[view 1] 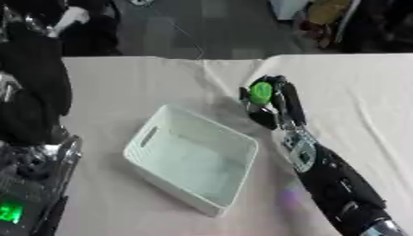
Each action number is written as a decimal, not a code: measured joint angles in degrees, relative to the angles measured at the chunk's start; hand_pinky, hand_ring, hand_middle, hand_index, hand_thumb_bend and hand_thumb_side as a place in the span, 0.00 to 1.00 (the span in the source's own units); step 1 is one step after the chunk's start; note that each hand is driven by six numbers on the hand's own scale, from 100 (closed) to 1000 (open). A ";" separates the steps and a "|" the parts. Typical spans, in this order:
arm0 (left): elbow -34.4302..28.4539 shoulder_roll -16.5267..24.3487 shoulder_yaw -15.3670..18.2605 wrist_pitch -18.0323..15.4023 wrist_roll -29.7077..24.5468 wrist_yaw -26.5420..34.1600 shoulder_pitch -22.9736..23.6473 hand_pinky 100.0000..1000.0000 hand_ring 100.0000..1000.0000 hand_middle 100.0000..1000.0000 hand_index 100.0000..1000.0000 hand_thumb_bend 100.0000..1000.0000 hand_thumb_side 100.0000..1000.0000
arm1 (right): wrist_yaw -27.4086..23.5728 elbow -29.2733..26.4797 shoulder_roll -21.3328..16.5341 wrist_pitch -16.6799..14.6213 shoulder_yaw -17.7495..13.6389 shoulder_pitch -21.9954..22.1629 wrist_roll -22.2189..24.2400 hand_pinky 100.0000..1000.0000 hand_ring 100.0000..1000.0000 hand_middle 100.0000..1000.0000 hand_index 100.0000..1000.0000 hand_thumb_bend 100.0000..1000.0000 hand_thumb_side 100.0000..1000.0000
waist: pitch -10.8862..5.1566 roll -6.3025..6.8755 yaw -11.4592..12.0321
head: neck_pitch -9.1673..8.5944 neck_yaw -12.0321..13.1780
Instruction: Pick up objects on the table and place them in the box.
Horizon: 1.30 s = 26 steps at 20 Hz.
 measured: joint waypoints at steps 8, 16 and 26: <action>0.00 0.35 0.00 0.10 -0.10 0.00 0.45 0.47 0.64 0.78 0.76 0.22 1.00 | -9.33 -9.99 -2.07 -0.53 4.39 -0.52 7.28 0.00 0.00 0.00 0.00 0.12 0.35 | -0.45 -0.27 -0.64 | 0.53 0.46; 0.00 0.56 0.00 0.12 -0.09 -0.01 0.58 0.47 0.64 0.78 0.76 0.22 1.00 | -18.45 -19.31 -3.47 0.71 9.25 -0.72 14.68 0.00 0.00 0.00 0.00 0.13 0.35 | -0.77 -0.55 -0.91 | 1.46 0.52; 0.00 0.57 0.00 0.07 -0.04 -0.08 0.58 0.47 0.64 0.78 0.77 0.21 1.00 | -28.53 -30.46 -0.85 5.36 14.59 2.59 21.72 0.00 0.00 0.00 0.00 0.15 0.34 | -0.79 -0.68 -0.81 | 1.53 0.48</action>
